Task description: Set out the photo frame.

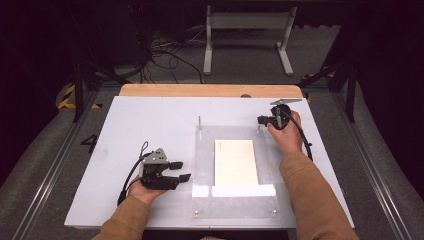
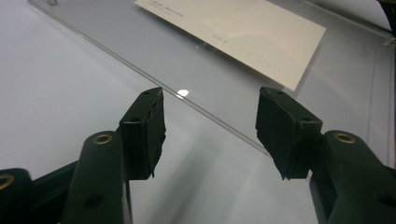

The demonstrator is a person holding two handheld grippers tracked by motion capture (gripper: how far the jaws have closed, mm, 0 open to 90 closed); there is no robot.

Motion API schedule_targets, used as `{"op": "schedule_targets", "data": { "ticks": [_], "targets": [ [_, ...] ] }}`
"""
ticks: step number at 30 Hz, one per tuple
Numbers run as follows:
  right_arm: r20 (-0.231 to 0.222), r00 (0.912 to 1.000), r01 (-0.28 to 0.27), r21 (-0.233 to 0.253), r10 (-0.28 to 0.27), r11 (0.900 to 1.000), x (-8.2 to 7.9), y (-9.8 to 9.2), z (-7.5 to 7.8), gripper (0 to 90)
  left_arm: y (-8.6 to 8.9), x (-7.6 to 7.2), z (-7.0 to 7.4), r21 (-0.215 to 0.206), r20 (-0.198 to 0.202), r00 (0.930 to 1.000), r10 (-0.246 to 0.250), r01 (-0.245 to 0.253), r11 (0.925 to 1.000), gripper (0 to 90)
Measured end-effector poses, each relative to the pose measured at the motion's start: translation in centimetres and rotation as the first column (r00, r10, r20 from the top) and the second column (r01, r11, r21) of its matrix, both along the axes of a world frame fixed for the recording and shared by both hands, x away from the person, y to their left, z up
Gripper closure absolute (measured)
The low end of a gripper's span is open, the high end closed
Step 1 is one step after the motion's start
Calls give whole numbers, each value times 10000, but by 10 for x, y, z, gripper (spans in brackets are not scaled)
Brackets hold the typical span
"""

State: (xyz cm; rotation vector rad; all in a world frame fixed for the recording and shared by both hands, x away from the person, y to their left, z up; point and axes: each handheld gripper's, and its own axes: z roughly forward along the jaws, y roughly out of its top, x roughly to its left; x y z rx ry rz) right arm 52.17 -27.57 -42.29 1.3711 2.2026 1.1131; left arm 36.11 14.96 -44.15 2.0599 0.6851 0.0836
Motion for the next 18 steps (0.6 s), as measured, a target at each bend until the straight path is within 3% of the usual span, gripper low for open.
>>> {"op": "schedule_targets", "data": {
  "ticks": [7, 8, 9, 10, 12, 14, 18],
  "targets": [
    [-237, 9997, 86, 823, -67, 9966, 10, -6, -4, 856, 4, -1, 2, 64, 208, 9997, 163, -164, 9998, 393],
    [-292, 9996, 80, 898, -54, 9959, 11, -7, -4, 856, 4, -2, 3, 115, 520, 9985, 159, -166, 9998, 390],
    [-342, 9994, 77, 945, -45, 9955, 12, -7, -4, 856, 4, -2, 3, 115, 520, 9985, 159, -166, 9998, 384],
    [-413, 9991, 83, 1022, -41, 9947, 14, -8, -4, 856, 6, -5, 5, 206, 1126, 9936, 58, -82, 9998, 371],
    [-460, 9989, 79, 1119, -27, 9937, 16, -9, -5, 856, 8, -7, 7, 135, 1423, 9898, -11, -9, 9999, 344],
    [-536, 9986, 103, 1287, -34, 9916, 17, -10, -6, 856, 10, -8, 8, -5, 1585, 9873, -75, 76, 10000, 316],
    [-674, 9977, 159, 1427, -63, 9896, 20, -11, -6, 855, 11, -9, 7, 109, 1824, 9829, -238, 222, 9997, 277]
  ]
}}
